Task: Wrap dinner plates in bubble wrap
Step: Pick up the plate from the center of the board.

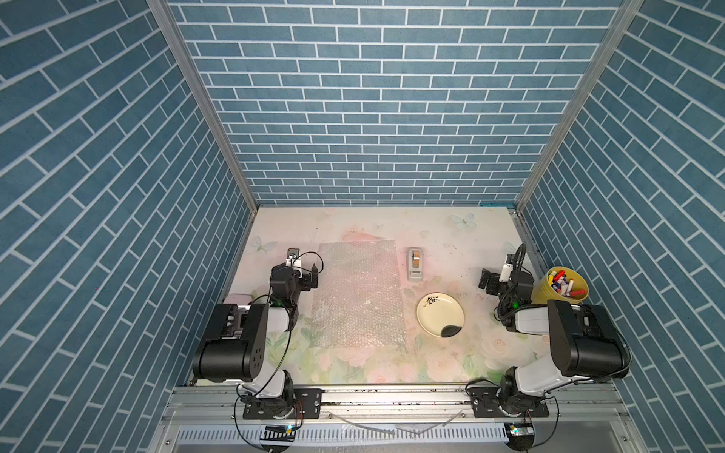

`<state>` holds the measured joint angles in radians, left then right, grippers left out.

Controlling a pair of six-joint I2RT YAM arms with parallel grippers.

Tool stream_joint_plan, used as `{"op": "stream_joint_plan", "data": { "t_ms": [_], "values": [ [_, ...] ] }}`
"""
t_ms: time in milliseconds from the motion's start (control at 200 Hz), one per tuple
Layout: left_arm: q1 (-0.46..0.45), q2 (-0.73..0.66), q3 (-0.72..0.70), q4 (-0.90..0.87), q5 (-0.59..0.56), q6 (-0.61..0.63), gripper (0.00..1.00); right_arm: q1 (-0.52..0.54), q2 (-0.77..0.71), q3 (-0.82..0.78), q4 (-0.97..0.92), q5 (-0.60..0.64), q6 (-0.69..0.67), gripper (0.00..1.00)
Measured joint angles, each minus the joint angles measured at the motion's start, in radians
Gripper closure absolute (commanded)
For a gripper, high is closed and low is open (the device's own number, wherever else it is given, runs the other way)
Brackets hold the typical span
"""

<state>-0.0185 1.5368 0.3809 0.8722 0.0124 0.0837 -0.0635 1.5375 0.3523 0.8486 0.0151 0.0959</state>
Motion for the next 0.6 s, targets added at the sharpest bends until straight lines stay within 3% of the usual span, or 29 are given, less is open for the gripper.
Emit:
{"op": "stream_joint_plan", "data": {
  "t_ms": [600],
  "values": [
    [-0.010,0.000,0.000,0.000,-0.056,-0.001,0.00,0.000,0.000,0.000,0.000,-0.001,0.000,0.01]
  ]
}}
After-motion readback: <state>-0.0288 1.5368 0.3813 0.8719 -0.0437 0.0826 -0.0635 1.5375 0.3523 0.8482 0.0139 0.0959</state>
